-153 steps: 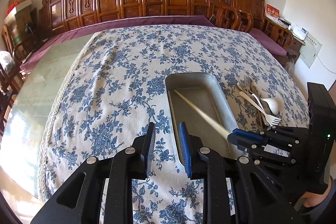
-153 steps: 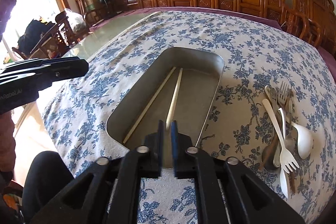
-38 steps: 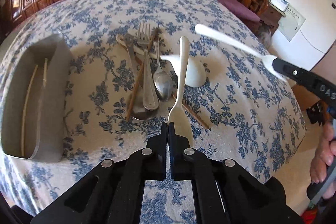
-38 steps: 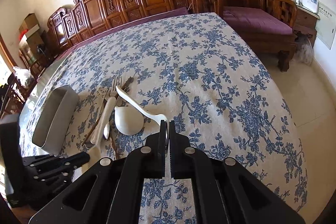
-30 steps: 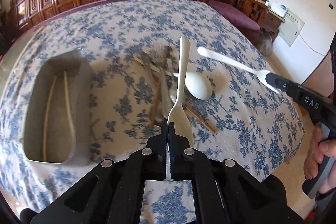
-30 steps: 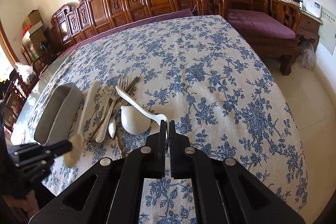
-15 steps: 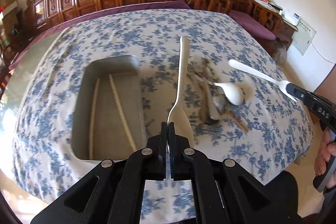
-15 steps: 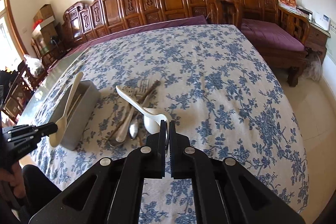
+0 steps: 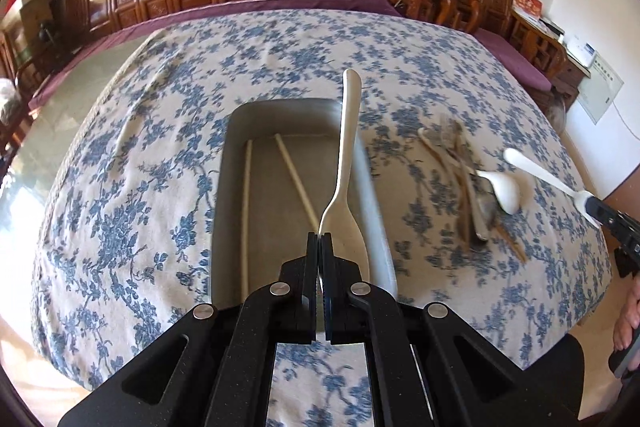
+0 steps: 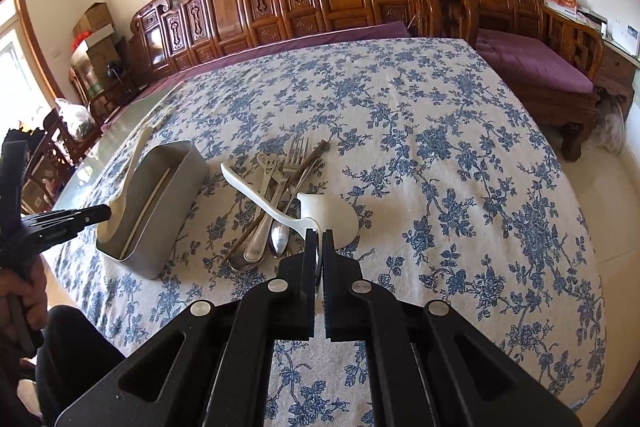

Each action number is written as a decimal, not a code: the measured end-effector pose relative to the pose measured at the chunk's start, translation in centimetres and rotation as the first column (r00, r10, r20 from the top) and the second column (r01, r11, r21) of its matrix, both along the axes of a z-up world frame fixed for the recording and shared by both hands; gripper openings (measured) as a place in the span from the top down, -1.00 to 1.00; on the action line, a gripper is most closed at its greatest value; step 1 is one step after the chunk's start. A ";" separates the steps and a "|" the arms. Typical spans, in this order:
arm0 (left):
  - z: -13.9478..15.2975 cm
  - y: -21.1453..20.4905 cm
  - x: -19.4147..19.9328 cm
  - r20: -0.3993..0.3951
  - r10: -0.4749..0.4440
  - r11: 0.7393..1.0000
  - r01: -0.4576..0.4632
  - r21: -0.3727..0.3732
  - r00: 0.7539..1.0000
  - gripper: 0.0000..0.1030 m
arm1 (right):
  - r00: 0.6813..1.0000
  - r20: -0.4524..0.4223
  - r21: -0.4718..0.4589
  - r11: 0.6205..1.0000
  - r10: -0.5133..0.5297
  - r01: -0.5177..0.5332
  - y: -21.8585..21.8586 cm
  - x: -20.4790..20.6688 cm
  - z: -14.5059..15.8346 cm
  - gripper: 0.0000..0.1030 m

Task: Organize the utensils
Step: 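Carry the white utensil in the left tool into the tray and release it, then carry the white spoon in the right tool over the tray and release it, then grasp metal forks and spoons from the pile with the right tool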

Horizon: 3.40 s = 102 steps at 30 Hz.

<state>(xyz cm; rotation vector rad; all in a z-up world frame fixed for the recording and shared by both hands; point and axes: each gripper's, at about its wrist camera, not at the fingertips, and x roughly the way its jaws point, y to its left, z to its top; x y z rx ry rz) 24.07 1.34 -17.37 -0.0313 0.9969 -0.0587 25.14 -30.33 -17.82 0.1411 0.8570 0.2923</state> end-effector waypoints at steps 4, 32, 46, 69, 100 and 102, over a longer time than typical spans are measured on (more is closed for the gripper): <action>-1.2 1.4 0.8 -0.019 0.015 1.000 -0.015 -0.006 1.000 0.99 | 1.000 0.000 0.005 1.000 0.000 0.000 0.4 0.3 0.0 0.93; -0.4 5.6 0.2 0.150 0.000 1.000 0.000 0.001 0.989 0.98 | 0.995 0.006 -0.015 0.995 0.100 -0.100 14.4 3.2 0.0 0.93; 0.7 7.8 -0.1 0.187 -0.004 1.000 0.000 0.019 0.982 0.98 | 0.995 -0.016 -0.046 0.994 0.102 -0.103 20.5 6.5 -0.5 0.93; 1.2 10.2 0.0 0.192 0.030 0.999 -0.027 -0.016 0.981 0.97 | 0.984 -0.061 -0.103 0.980 0.165 -0.170 27.1 7.5 -2.2 0.77; 0.9 1.3 -0.3 0.196 -0.152 0.987 0.158 -0.019 0.969 0.48 | 0.998 -0.010 -0.161 0.985 0.066 -0.067 7.3 5.2 -1.7 0.23; 0.7 0.2 -0.5 0.191 -0.174 0.984 0.180 -0.012 0.966 0.41 | 0.999 -0.004 -0.154 0.987 0.054 -0.054 6.5 5.4 -2.0 0.23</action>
